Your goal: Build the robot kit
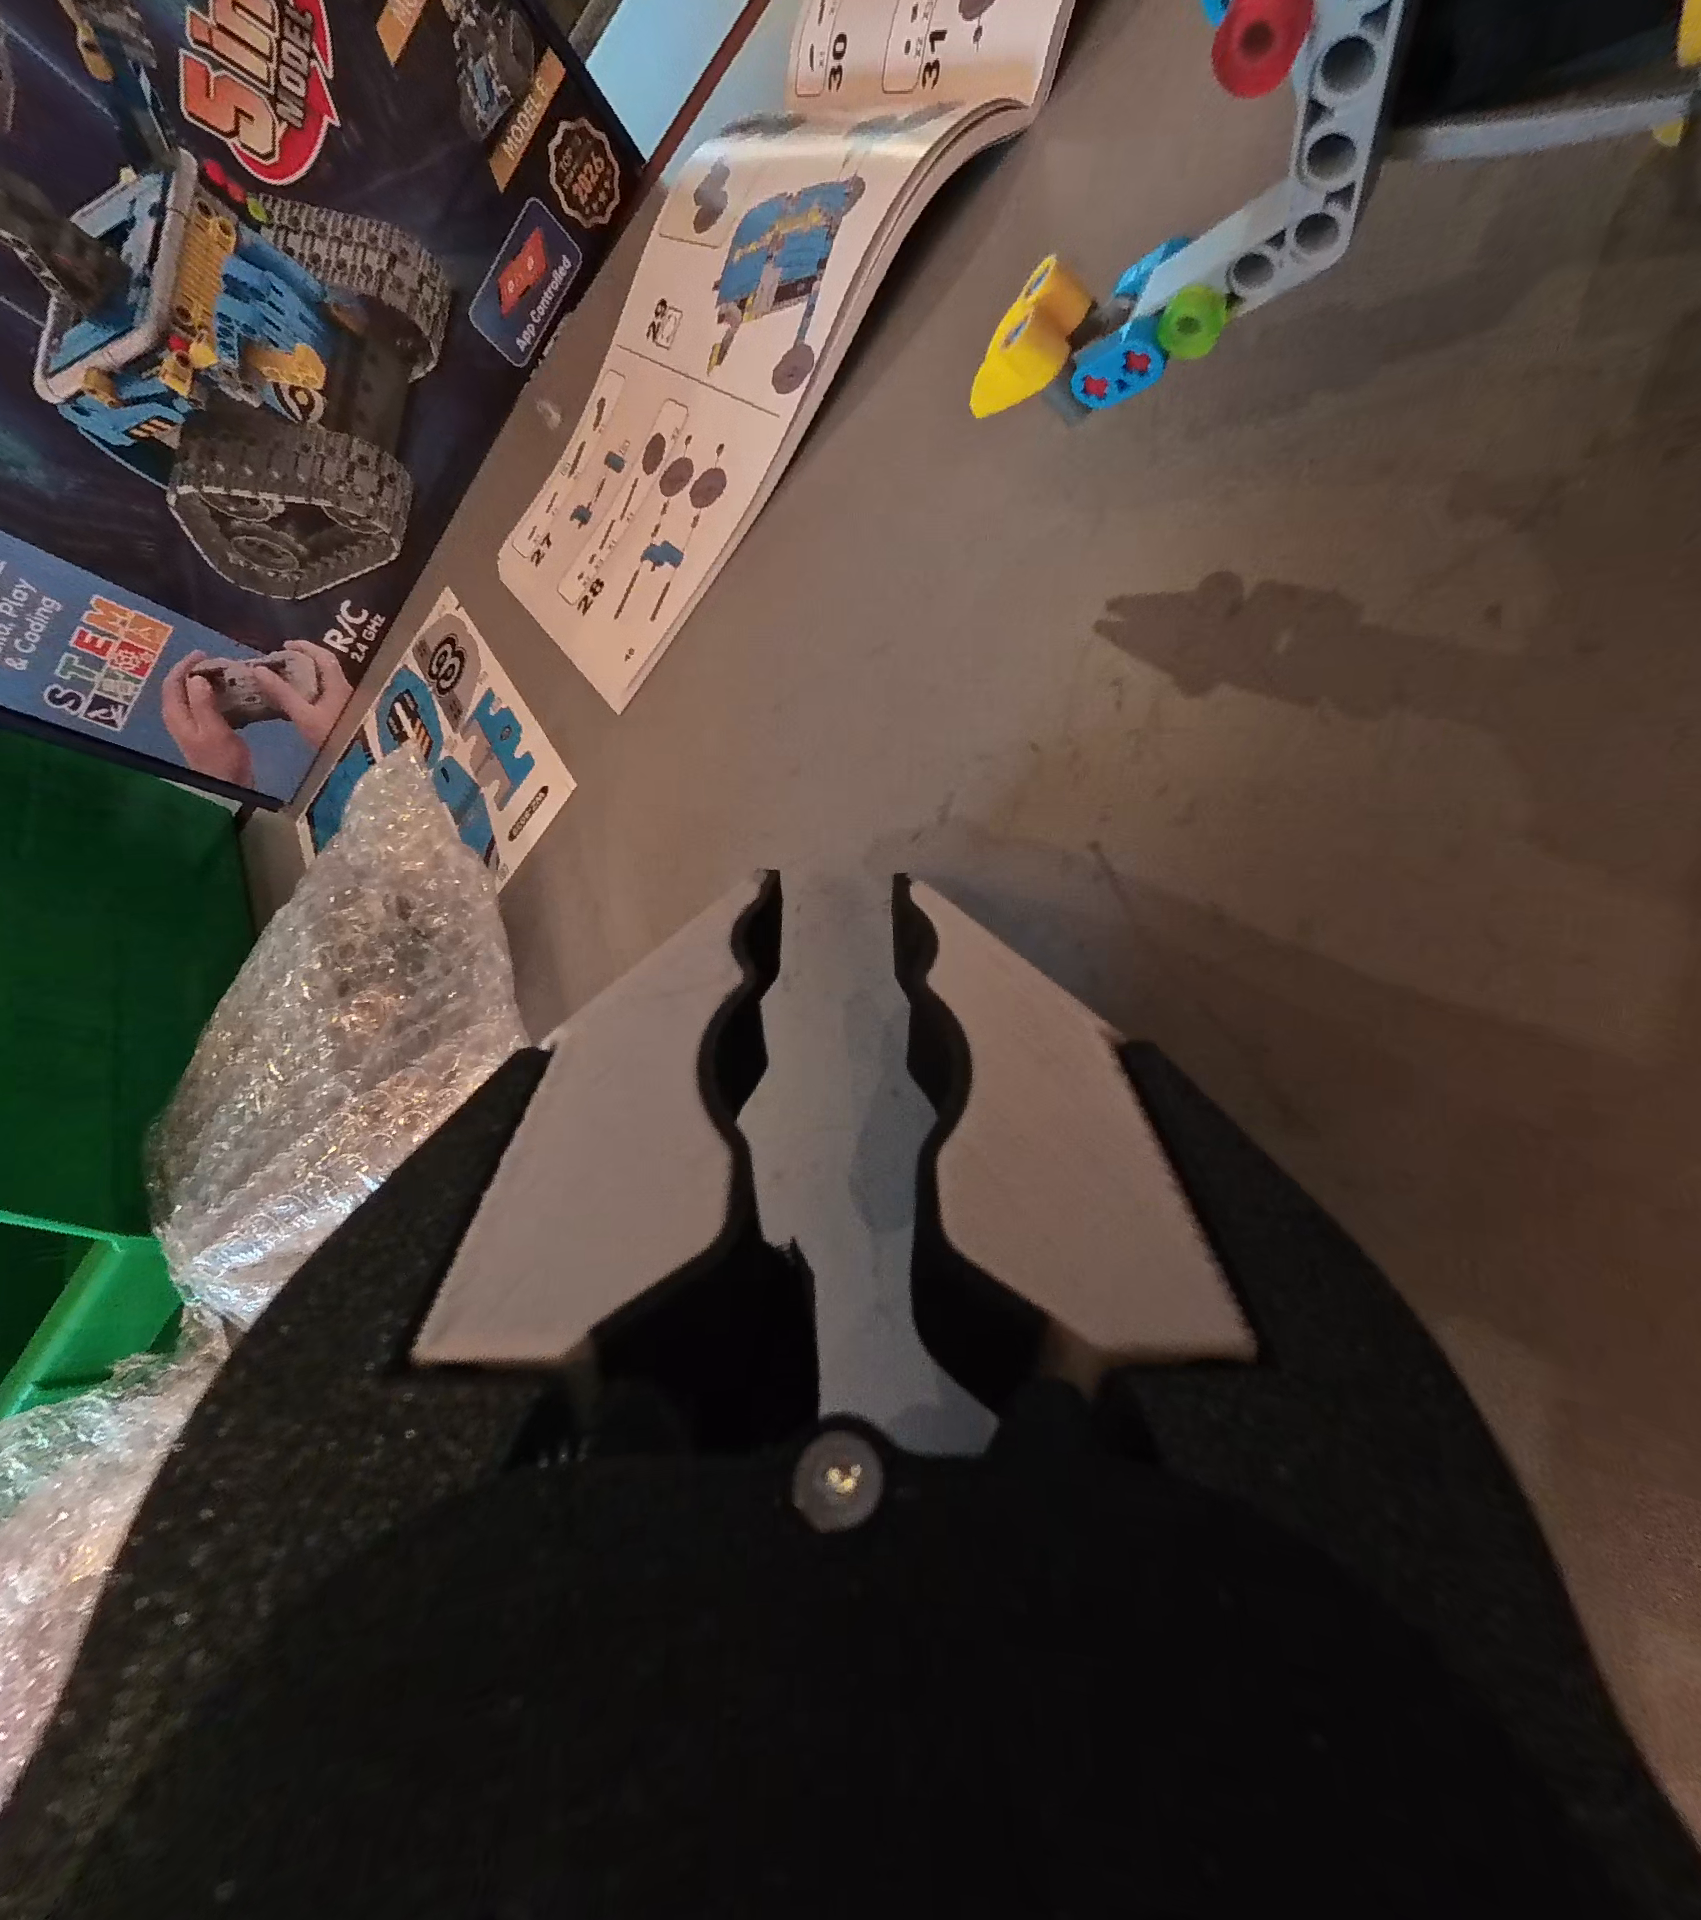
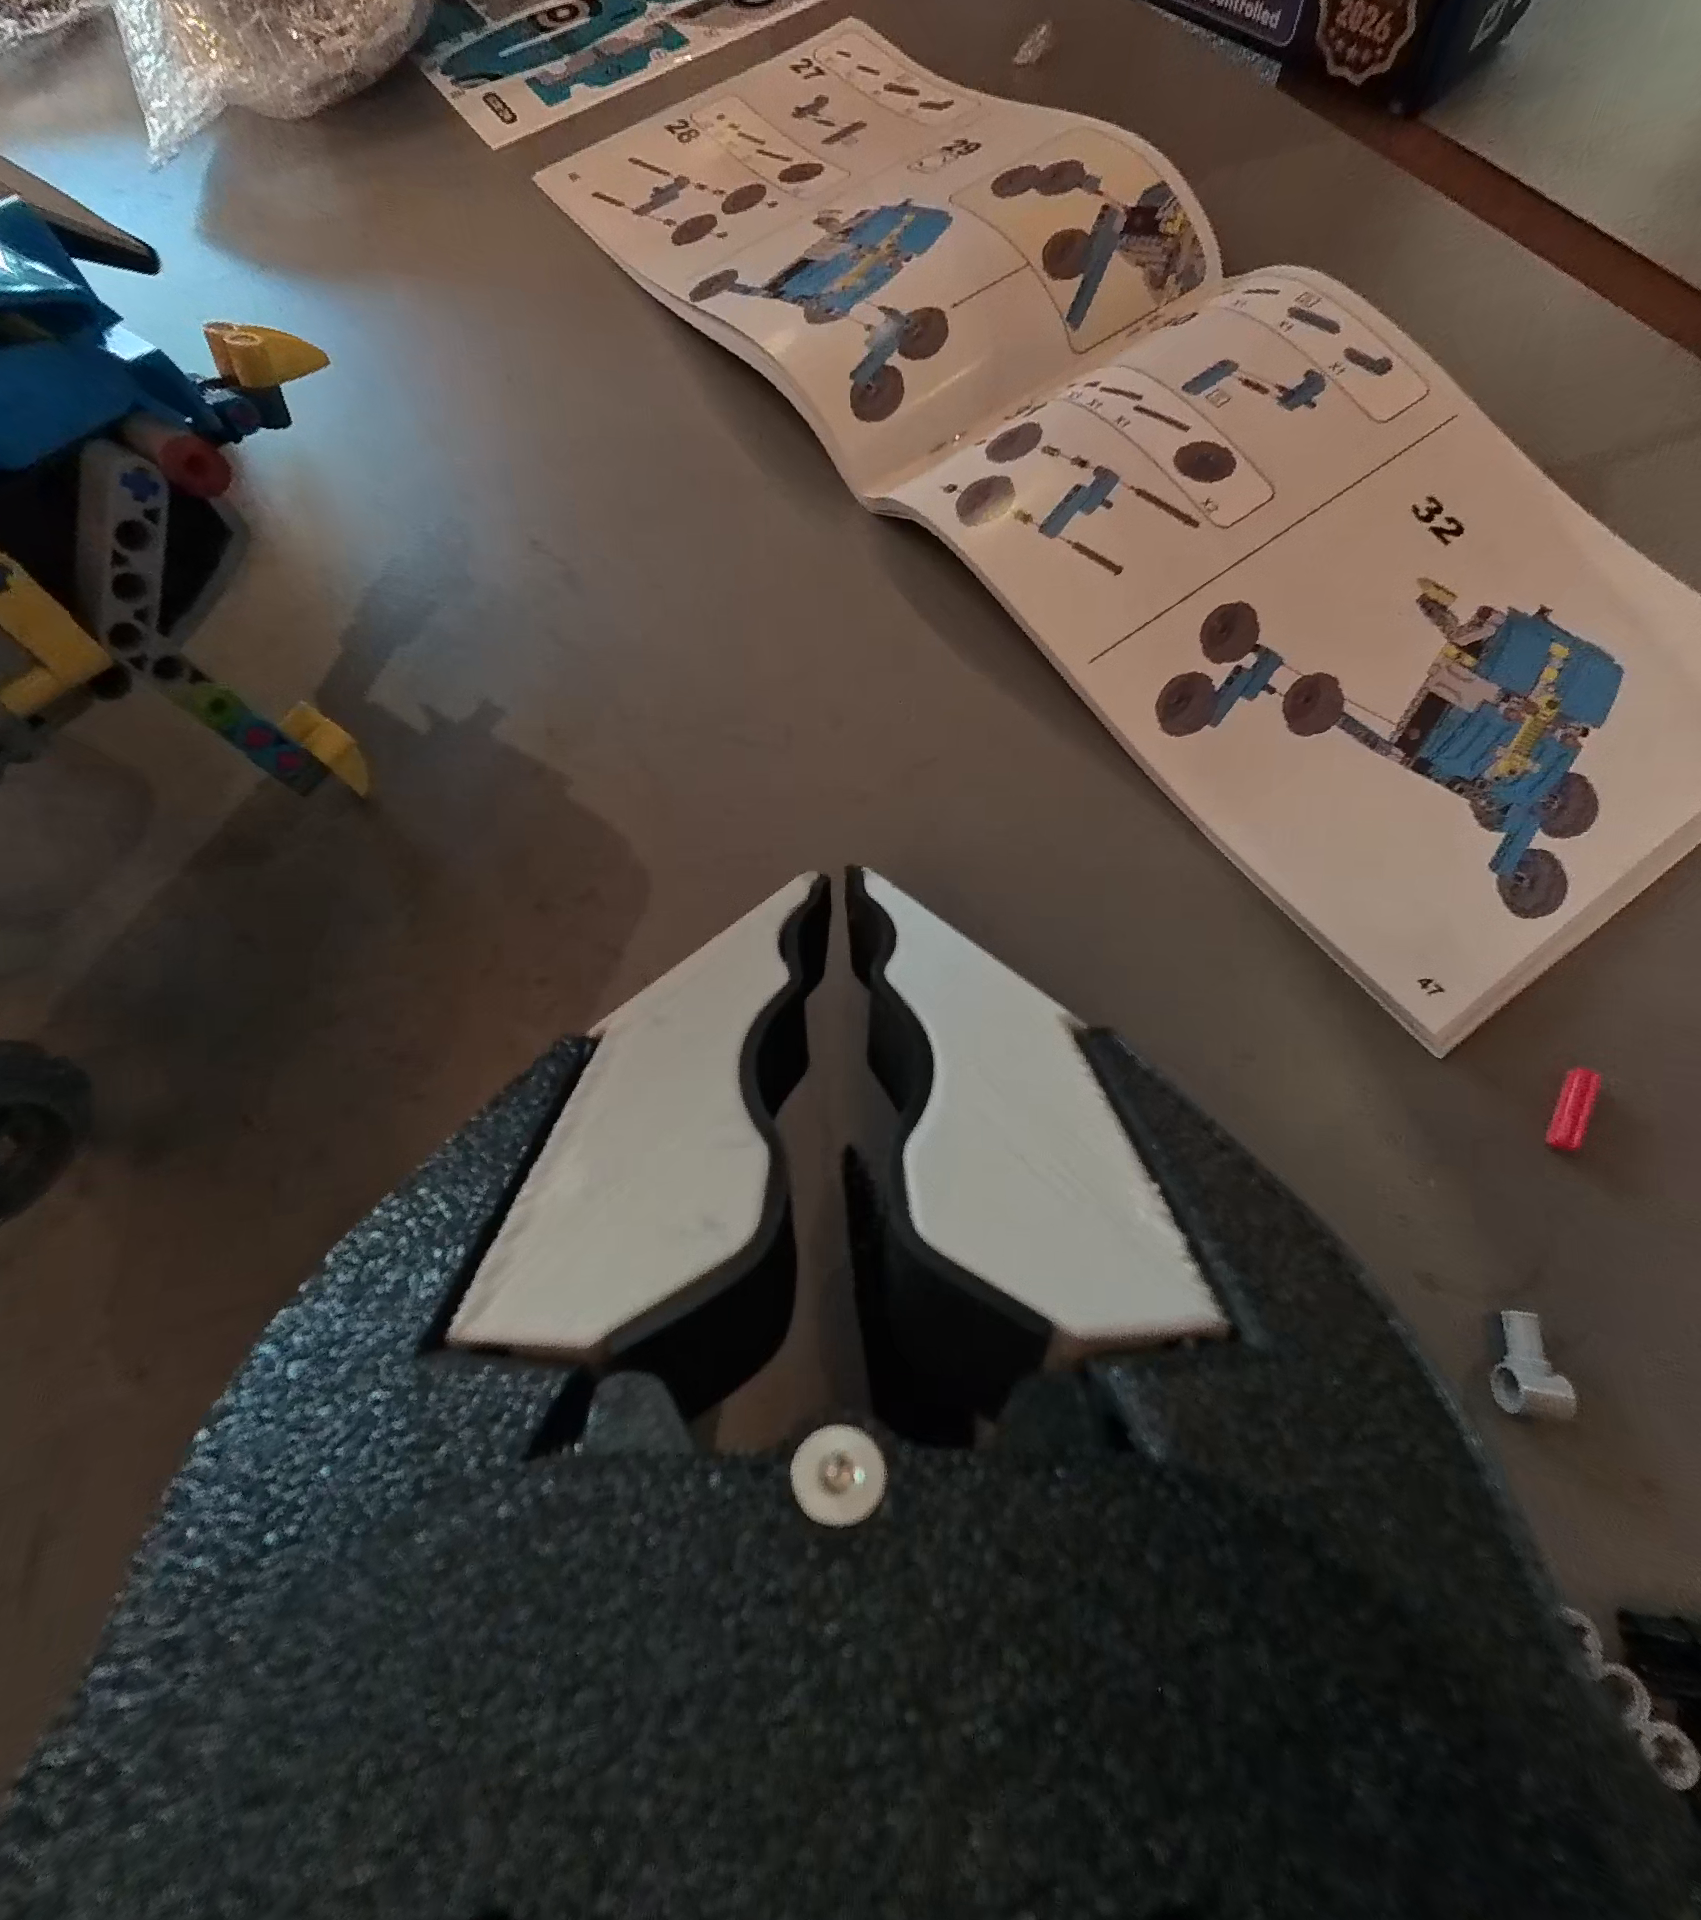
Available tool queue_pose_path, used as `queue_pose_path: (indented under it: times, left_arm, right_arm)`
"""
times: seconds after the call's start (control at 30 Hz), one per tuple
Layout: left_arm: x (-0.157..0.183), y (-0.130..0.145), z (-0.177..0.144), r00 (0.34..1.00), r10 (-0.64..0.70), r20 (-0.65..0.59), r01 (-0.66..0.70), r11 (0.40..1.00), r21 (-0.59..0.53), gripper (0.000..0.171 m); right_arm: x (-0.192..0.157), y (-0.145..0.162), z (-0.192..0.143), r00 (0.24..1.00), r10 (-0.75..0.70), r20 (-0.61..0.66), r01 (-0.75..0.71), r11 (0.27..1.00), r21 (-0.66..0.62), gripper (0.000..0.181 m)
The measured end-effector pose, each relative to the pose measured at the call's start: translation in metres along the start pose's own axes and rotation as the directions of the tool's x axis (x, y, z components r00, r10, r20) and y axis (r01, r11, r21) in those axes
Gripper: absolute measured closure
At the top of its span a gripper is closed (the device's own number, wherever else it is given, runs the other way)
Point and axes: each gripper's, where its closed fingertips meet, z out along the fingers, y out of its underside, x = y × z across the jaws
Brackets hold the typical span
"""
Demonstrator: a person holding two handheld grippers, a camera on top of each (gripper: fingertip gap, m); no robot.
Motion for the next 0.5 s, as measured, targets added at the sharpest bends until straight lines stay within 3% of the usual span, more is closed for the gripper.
queue_pose_path:
  times: [0.5]
  left_arm:
    - [-0.0011,0.0019,0.0015,1.000,0.007,0.014,-0.007,1.000,-0.015,0.151]
  right_arm:
    - [-0.0075,-0.0071,-0.0047,0.997,-0.075,-0.016,0.076,0.997,0.009,0.179]
